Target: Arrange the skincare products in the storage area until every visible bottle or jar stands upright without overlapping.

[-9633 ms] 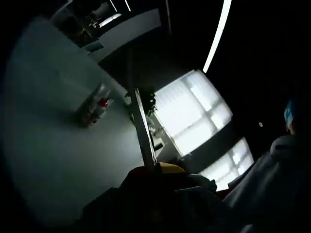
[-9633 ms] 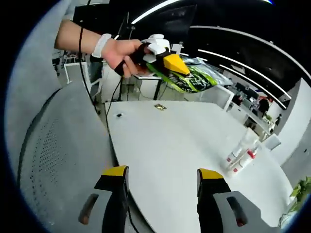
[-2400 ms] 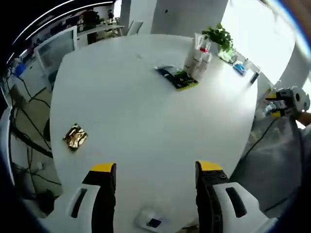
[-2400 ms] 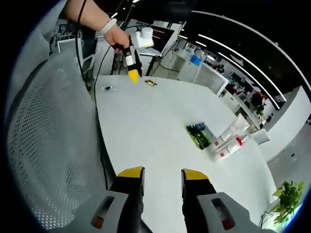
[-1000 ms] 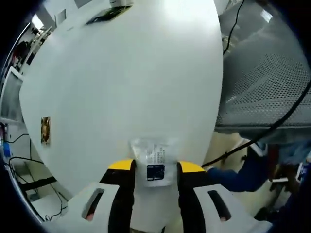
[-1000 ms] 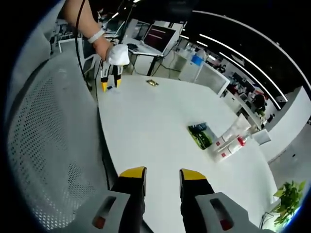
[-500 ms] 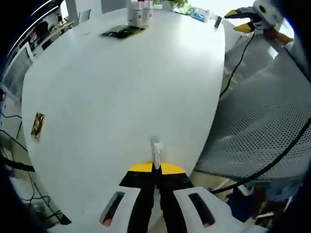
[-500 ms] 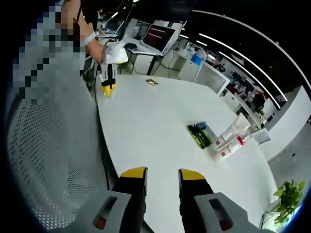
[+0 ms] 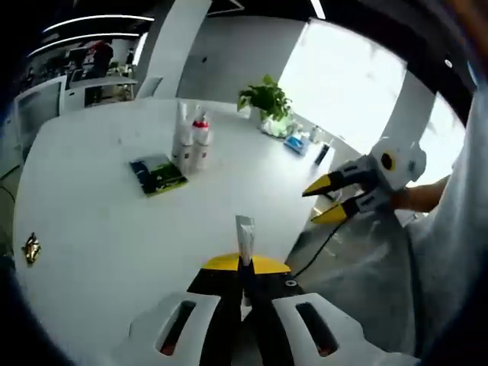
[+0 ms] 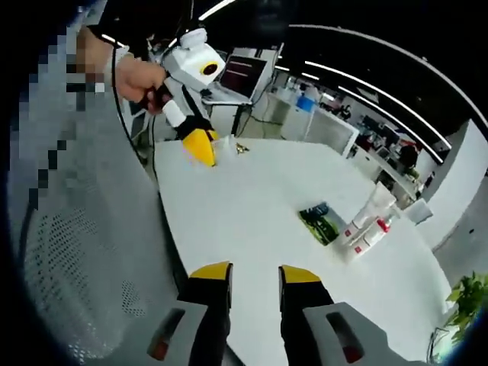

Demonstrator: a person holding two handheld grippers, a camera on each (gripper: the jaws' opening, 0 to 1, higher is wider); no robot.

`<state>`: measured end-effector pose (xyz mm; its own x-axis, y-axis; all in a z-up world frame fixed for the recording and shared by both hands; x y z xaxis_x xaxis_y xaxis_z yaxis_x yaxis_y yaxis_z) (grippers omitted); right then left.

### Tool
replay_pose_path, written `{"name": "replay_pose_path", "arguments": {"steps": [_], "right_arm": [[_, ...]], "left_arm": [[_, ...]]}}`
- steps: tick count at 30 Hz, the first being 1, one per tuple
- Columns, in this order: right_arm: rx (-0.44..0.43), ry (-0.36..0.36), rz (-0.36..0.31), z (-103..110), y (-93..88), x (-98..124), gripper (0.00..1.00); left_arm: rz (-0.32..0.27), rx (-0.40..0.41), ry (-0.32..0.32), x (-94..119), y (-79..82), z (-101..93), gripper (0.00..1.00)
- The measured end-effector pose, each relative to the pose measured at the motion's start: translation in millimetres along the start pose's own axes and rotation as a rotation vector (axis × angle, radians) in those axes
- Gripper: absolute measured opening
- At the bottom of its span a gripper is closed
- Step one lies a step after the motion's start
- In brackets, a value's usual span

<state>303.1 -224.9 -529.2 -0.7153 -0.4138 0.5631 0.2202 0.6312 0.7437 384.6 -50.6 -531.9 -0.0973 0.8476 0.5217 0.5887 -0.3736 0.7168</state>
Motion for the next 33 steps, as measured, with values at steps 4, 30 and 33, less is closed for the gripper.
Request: {"name": "replay_pose_path", "arguments": {"steps": [4, 30, 33], "right_arm": [[-0.053, 0.096, -0.089, 7.1, 12.7, 2.3, 0.16], [0.065, 0.188, -0.084, 43.5, 38.2, -17.0, 0.07], [0.002, 0.211, -0.091, 41.8, 37.0, -16.2, 0.05]], "left_arm": [[0.002, -0.104, 0.025, -12.4, -9.6, -13.0, 0.0], [0.114, -0.397, -0.011, -27.3, -33.6, -41.4, 0.0], [0.116, -0.398, -0.017, -26.6, -33.9, -40.5, 0.0]]}}
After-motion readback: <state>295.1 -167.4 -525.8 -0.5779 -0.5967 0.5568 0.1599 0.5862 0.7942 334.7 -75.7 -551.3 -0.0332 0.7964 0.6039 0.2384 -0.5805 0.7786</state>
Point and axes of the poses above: the point that each gripper's makers call its tool centre point, and the gripper's own axes: x roughly backward along the fingers, z roughly to its left, y roughly out of its top, the point moved 7 cm from there along x, roughly backward along the fingers, and after that the axes turned 8 degrees about x, right-handed, at the moved point
